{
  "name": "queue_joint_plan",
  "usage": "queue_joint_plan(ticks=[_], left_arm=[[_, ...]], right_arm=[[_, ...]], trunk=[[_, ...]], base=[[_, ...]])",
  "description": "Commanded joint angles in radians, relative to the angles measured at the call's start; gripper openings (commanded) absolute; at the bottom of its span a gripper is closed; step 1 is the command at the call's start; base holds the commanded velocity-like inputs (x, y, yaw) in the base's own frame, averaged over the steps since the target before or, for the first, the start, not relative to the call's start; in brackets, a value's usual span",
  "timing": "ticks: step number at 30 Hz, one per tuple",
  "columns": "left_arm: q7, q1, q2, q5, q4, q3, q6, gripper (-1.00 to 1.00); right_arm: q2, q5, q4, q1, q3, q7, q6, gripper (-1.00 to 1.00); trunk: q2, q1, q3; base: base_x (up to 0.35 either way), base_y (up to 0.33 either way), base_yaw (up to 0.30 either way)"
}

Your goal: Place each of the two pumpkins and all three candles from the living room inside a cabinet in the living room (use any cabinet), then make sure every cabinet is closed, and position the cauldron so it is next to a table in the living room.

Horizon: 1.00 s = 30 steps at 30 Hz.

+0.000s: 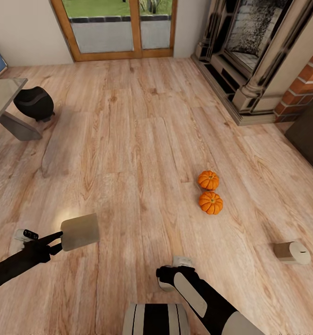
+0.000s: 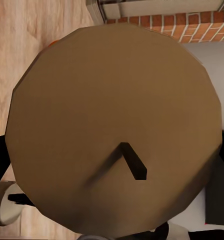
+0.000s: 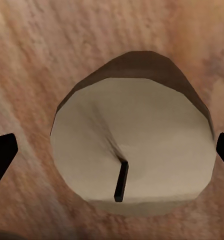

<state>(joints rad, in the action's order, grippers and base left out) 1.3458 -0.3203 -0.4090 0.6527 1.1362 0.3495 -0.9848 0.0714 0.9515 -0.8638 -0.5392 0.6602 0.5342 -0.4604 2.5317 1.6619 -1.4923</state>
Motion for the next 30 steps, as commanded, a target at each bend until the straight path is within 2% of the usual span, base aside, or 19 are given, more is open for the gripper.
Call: queue_joint_plan(ticks=[1, 13, 17, 30], left_arm=[[-0.001, 0.000, 0.000, 0.004, 0.000, 0.000, -0.008, -1.00], [-0.002, 0.000, -0.001, 0.004, 0.000, 0.000, -0.008, -1.00], [-0.002, 0.000, 0.000, 0.004, 0.000, 0.000, -0.008, -1.00], [-0.002, 0.000, -0.001, 0.004, 0.000, 0.000, -0.008, -1.00]], right_arm=[[-0.001, 0.007, -0.001, -0.001, 0.002, 0.008, -0.001, 1.00], [-0.001, 0.009, -0.001, -0.001, 0.002, 0.007, 0.012, 1.00], [-0.001, 0.009, -0.001, -0.001, 0.002, 0.008, 0.014, 1.00], [-0.001, 0.009, -0.001, -0.001, 0.002, 0.007, 0.015, 1.00]], trunk=[[0.001, 0.000, -0.005], [0.001, 0.001, -0.008], [0.002, 0.002, -0.024], [0.002, 0.002, -0.024]], base=[[0.000, 0.000, 0.000], [0.000, 0.000, 0.000], [0.000, 0.000, 0.000], [0.000, 0.000, 0.000]])
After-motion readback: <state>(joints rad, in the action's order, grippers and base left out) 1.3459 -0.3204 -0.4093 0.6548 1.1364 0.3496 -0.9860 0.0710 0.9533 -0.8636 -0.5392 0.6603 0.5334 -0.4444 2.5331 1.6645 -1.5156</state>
